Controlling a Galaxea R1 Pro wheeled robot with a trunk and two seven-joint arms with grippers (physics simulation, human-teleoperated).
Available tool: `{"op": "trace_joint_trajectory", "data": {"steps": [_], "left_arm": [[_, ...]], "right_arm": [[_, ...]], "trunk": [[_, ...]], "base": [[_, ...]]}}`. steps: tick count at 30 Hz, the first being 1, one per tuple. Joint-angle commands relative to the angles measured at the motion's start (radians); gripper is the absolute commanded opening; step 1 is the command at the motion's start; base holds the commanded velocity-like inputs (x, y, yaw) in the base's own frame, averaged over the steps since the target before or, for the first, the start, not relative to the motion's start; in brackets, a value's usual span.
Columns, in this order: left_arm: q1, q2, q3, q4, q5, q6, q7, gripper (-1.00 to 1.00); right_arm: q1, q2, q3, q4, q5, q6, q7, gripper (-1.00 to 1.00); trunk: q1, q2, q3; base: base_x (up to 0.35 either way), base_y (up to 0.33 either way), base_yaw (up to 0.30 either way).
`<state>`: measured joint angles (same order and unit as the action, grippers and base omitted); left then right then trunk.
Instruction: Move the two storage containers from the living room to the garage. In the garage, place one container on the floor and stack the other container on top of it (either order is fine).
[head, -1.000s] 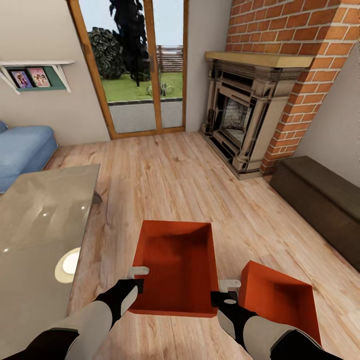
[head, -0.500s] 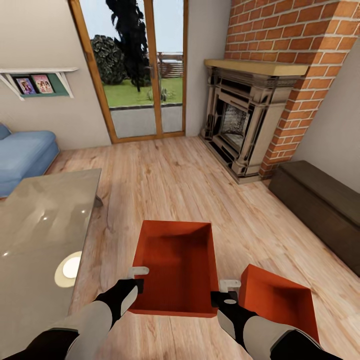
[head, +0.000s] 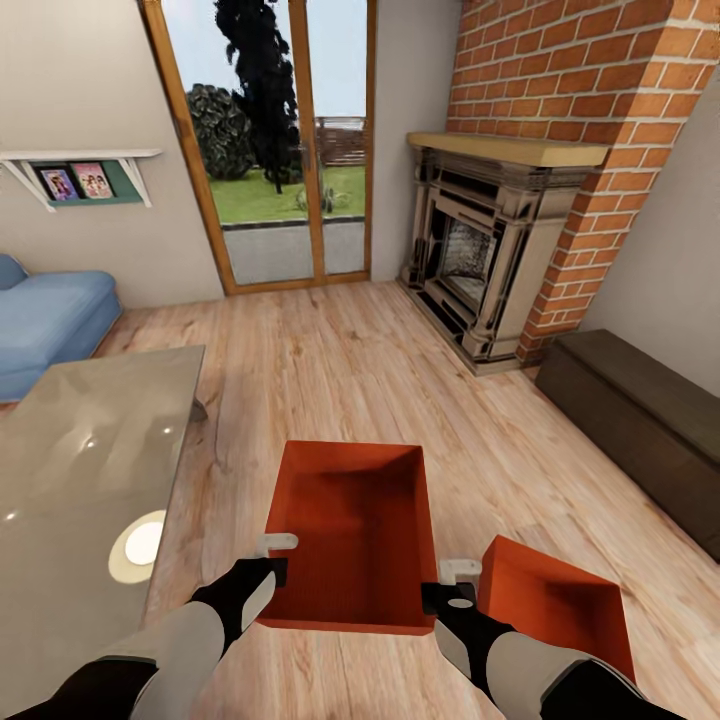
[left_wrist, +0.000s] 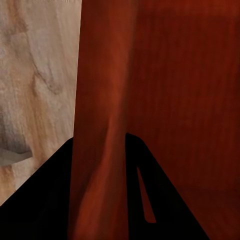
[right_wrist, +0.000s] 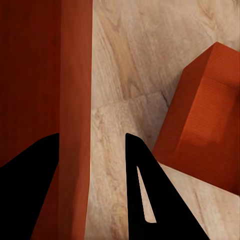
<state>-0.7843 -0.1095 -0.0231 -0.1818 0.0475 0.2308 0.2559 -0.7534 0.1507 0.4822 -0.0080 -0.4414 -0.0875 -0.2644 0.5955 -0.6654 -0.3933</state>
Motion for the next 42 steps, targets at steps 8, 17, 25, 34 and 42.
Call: {"op": "trace_joint_trajectory", "data": {"steps": [8, 17, 25, 34, 42], "left_arm": [[0.0, -0.001, 0.012, 0.001, -0.008, 0.009, 0.016, -1.0], [0.0, -0.001, 0.012, 0.001, -0.008, 0.009, 0.016, -1.0], [0.0, -0.001, 0.012, 0.001, -0.008, 0.009, 0.016, -1.0], [0.0, -0.001, 0.012, 0.001, -0.008, 0.009, 0.016, -1.0], [0.0, 0.0, 0.012, 0.0, -0.008, 0.009, 0.016, -1.0]], "right_arm": [[-0.001, 0.001, 0.007, -0.021, -0.008, -0.008, -0.006, -1.0], [-0.001, 0.001, 0.006, -0.021, -0.008, -0.008, -0.006, -1.0], [-0.001, 0.001, 0.006, -0.021, -0.008, -0.008, -0.006, -1.0], [-0.001, 0.001, 0.006, -0.021, -0.008, -0.008, -0.006, -1.0], [-0.001, 0.001, 0.006, -0.021, -0.008, -0.008, -0.006, -1.0]], "trunk": [[-0.031, 0.055, 0.037], [-0.065, 0.118, 0.079], [-0.096, 0.174, 0.117], [-0.13, 0.237, 0.159], [-0.146, 0.265, 0.184]], "base": [[0.0, 0.0, 0.0], [0.0, 0.0, 0.0], [0.0, 0.0, 0.0], [0.0, 0.0, 0.0], [0.0, 0.0, 0.0]]}}
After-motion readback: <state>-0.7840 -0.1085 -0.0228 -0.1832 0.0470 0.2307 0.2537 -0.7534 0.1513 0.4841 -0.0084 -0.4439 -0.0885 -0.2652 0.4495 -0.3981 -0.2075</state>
